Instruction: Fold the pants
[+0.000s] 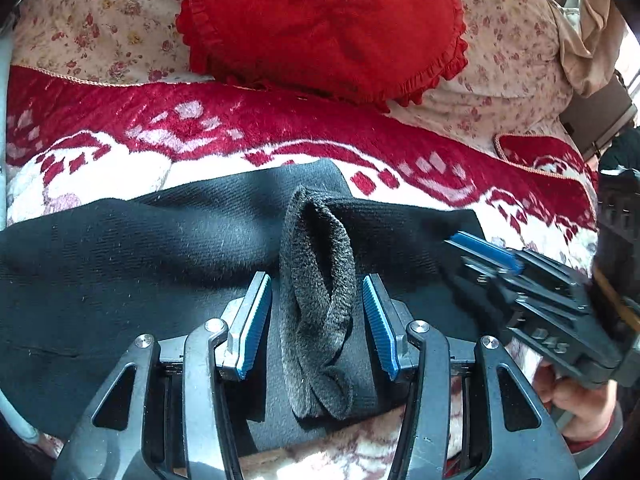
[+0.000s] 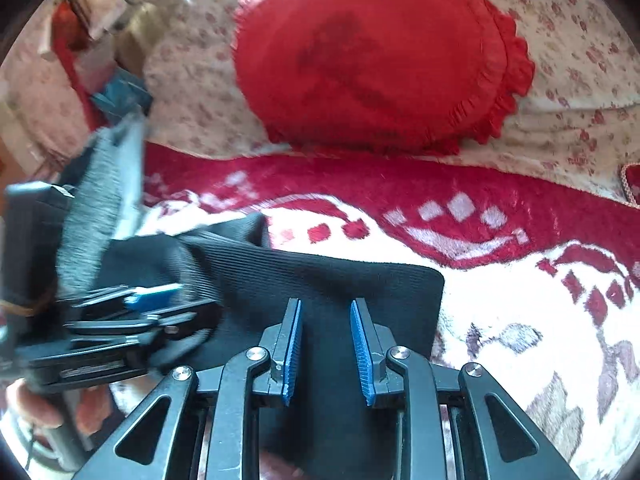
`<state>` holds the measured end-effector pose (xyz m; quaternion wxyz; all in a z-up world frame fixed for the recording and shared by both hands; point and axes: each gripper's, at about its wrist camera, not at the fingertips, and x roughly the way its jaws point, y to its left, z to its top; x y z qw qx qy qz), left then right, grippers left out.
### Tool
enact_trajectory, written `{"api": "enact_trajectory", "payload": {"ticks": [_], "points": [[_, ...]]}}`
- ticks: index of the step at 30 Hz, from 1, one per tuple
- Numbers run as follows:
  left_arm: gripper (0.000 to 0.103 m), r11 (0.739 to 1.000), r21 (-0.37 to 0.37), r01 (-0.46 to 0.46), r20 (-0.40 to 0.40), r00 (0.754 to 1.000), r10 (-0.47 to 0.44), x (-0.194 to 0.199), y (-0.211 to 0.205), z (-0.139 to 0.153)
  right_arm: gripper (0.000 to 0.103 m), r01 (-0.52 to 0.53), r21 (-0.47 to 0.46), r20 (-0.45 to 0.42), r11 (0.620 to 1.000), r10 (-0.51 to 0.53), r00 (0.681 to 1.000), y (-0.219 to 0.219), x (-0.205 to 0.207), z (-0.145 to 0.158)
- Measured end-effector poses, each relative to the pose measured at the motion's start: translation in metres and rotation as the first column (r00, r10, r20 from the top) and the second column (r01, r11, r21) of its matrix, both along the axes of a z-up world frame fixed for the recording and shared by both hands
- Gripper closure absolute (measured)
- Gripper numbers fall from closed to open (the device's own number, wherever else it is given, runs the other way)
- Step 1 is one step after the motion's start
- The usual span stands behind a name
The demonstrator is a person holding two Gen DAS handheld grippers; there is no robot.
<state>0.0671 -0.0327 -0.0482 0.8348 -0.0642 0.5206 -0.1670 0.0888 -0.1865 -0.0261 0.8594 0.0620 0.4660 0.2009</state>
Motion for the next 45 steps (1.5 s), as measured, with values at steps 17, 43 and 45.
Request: {"api": "enact_trajectory", "payload": {"ticks": [17,43,45], "points": [[0.057,0.996,0.069,-0.052,0.051,0.997,0.049,-0.021,0.001,0.002,0.080,-0.028,-0.086,0.030,0.996,0.030,0.999,-0.006,-0.044,0.010],[0.057,0.973,0.093,-0.211,0.068,0.976,0.206,-0.058,0.058,0.018,0.079,-0.169,-0.134,-0.004,0.977,0.170,0.985,0.066,-0.040,0.000],[0.057,0.970,0.086,-0.226,0.065,0.973,0.221,-0.060,0.065,0.018,0.079,-0.164,-0.092,-0.003,0.982,0.165,0.986,0.063,-0.038,0.006]]}}
